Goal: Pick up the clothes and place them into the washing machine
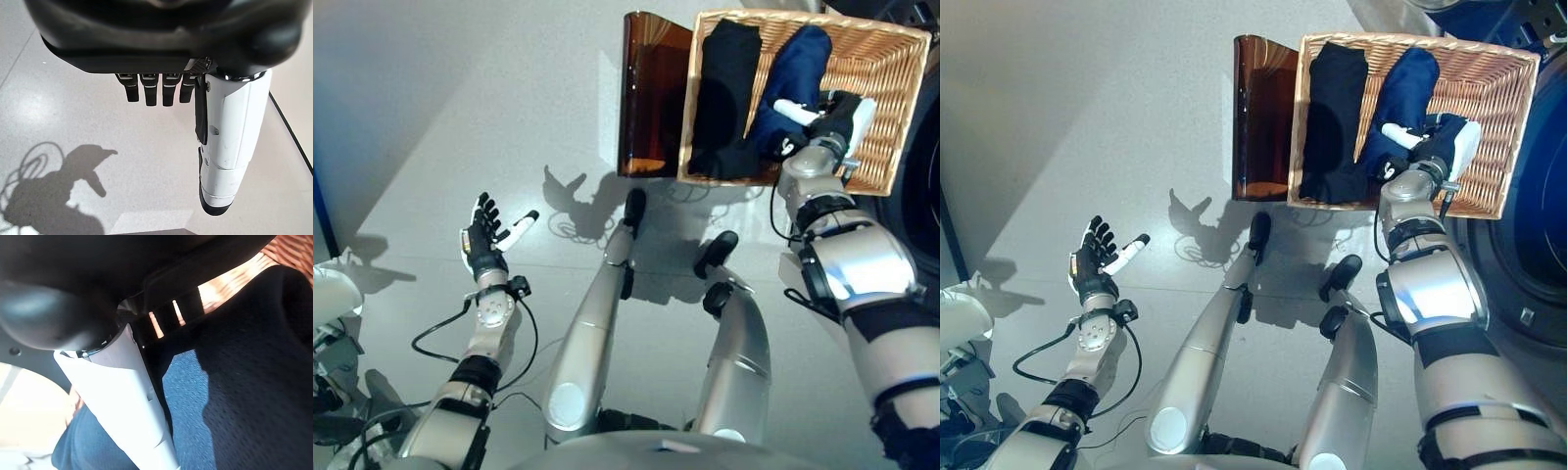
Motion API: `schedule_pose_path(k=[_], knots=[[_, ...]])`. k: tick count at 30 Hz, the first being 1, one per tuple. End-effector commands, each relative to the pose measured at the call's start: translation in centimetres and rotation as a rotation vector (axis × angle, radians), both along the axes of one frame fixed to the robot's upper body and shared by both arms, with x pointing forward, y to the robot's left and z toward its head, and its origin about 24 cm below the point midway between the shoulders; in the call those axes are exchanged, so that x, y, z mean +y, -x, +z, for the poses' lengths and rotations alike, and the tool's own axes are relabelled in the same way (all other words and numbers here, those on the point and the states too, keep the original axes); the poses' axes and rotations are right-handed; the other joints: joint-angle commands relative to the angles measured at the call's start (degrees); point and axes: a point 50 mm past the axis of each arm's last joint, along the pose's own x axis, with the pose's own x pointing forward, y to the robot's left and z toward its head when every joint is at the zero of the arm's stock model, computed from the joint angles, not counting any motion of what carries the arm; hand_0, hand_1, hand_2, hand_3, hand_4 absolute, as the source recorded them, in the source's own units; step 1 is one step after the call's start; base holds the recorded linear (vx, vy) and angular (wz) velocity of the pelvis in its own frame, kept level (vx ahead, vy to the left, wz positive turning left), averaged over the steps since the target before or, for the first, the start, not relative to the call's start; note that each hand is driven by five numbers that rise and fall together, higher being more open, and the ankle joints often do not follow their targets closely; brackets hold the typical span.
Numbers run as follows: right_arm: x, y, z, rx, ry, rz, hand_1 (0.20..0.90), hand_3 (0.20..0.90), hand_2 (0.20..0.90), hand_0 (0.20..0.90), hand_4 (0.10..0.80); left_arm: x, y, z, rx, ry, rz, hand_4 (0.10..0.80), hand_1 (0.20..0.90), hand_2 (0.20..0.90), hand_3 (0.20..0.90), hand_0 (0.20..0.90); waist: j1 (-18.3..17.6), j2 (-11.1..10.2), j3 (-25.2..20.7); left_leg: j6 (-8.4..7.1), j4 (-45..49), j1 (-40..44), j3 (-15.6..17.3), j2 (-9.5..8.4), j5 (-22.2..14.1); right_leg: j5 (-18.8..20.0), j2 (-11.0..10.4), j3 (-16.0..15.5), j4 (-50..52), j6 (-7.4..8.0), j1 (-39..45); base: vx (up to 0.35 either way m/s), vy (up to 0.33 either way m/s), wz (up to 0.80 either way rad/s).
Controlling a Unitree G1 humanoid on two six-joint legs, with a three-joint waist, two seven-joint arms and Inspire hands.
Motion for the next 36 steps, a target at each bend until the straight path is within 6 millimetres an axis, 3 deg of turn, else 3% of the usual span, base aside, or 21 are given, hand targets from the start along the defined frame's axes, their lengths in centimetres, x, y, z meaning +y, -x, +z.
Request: schedule_pose_path(k=[1,8,10,11,17,19,20,23,27,28,29,36], knots=[[-1.4,0.3,2.3,-0.069,0.075,-0.052,0.200,0.200,0.200,0.200,0.300,2.6,1.4,0.8,-0.077,-0.024,0.112,0.800,0.900,0.900,0.900,0.900,0.4,1.7,0.3,-2.09,5.4,-0.1,3.5,-2.96,-9.4,2.0,1.3,1.1,-7.0,0.03,3.7,-0.024,-0.001,-0.06],[-1.7,0.9,0.0,-0.144,-0.094,-0.065,0.200,0.200,0.200,0.200,0.300,3.2,2.2,-1.0,0.020,-0.022,0.121,0.800,0.900,0.900,0.900,0.900,-1.3,1.6,-1.7,-2.10,2.8,4.4,4.2,-2.48,-8.7,3.2,2.1,2.3,-9.7,0.32,7.7,-0.001,-0.003,-0.15],[-1.2,1.1,-1.8,-0.231,-0.279,-0.053,0.200,0.200,0.200,0.200,0.300,3.4,2.7,-2.1,0.069,-0.008,0.130,0.800,0.900,0.900,0.900,0.900,-2.9,1.4,-2.7,-2.20,1.8,6.9,4.7,-2.23,-8.6,3.8,2.5,2.9,-11.2,0.69,10.0,0.015,0.016,-0.26],[-1.2,1.2,-2.0,-0.230,-0.283,-0.053,0.200,0.200,0.200,0.200,0.300,3.5,2.7,-2.1,0.072,-0.010,0.130,0.800,0.900,0.900,0.900,0.900,-2.8,1.2,-2.7,-2.19,1.6,7.1,4.8,-2.22,-8.6,3.8,2.6,3.0,-11.4,0.72,10.2,0.018,0.029,-0.25],[-0.1,2.6,-6.8,-0.458,-0.729,-0.059,0.200,0.200,0.200,0.200,0.300,2.8,4.3,-4.3,0.159,0.028,0.101,0.800,0.900,0.900,0.900,0.900,-5.2,3.6,-4.5,-1.75,2.3,10.5,6.3,-2.28,-9.4,3.8,2.9,4.5,-11.9,0.62,13.1,0.014,0.016,-0.24],[-0.2,3.2,-8.0,-0.465,-0.765,-0.072,0.200,0.200,0.200,0.200,0.300,2.6,4.6,-4.6,0.175,0.027,0.086,0.800,0.900,0.900,0.900,0.900,-5.3,4.0,-4.9,-1.72,2.1,11.1,6.4,-2.37,-9.3,3.8,2.9,4.7,-12.2,0.66,13.7,0.028,0.026,-0.12],[0.5,3.8,-9.6,-0.538,-0.891,-0.083,0.200,0.200,0.200,0.200,0.300,2.2,5.1,-5.4,0.206,0.032,0.068,0.800,0.900,0.900,0.900,0.900,-5.6,5.0,-5.7,-1.56,1.3,12.5,6.6,-2.46,-9.3,3.7,3.0,4.9,-12.7,0.82,14.4,0.043,0.038,-0.10],[0.9,4.6,-11.1,-0.639,-1.024,-0.107,0.200,0.200,0.200,0.200,0.300,1.1,5.8,-6.5,0.253,0.057,0.023,0.800,0.900,0.900,0.900,0.900,-5.9,6.7,-6.8,-1.28,1.0,13.7,6.9,-2.81,-9.6,3.6,2.9,5.6,-12.8,0.94,15.1,0.042,0.044,-0.16],[0.3,5.7,-12.2,-0.733,-1.100,-0.193,0.200,0.200,0.200,0.200,0.300,-0.4,7.1,-7.9,0.307,0.076,-0.041,0.800,0.900,0.900,0.900,0.900,-5.9,8.8,-8.6,-1.11,-0.2,15.5,7.0,-3.20,-9.6,3.2,2.8,6.1,-13.2,1.04,16.4,0.008,0.027,-0.04],[0.3,5.8,-12.3,-0.760,-1.114,-0.206,0.200,0.200,0.200,0.200,0.300,-0.7,7.4,-8.0,0.311,0.077,-0.058,0.800,0.900,0.900,0.900,0.900,-6.1,9.3,-8.5,-0.73,-0.3,15.2,7.8,-3.14,-8.2,4.6,2.7,5.5,-13.5,0.60,16.1,0.063,0.047,-0.06],[0.1,6.0,-12.4,-0.767,-1.117,-0.225,0.200,0.200,0.200,0.200,0.300,-0.8,7.7,-8.2,0.319,0.083,-0.061,0.800,0.900,0.900,0.900,0.900,-5.9,9.7,-9.4,-1.04,-0.5,16.0,7.0,-3.38,-9.6,3.3,2.7,6.3,-13.5,1.08,16.8,0.037,0.036,-0.03],[-1.2,5.7,-11.1,-0.791,-1.084,-0.220,0.200,0.200,0.200,0.200,0.300,-1.1,8.4,-8.4,0.320,0.092,-0.084,0.800,0.900,0.900,0.900,0.900,-5.1,11.9,-10.9,-0.59,-1.3,16.6,8.0,-3.48,-8.3,4.1,2.6,6.1,-13.4,0.70,16.8,0.018,0.009,-0.02]])
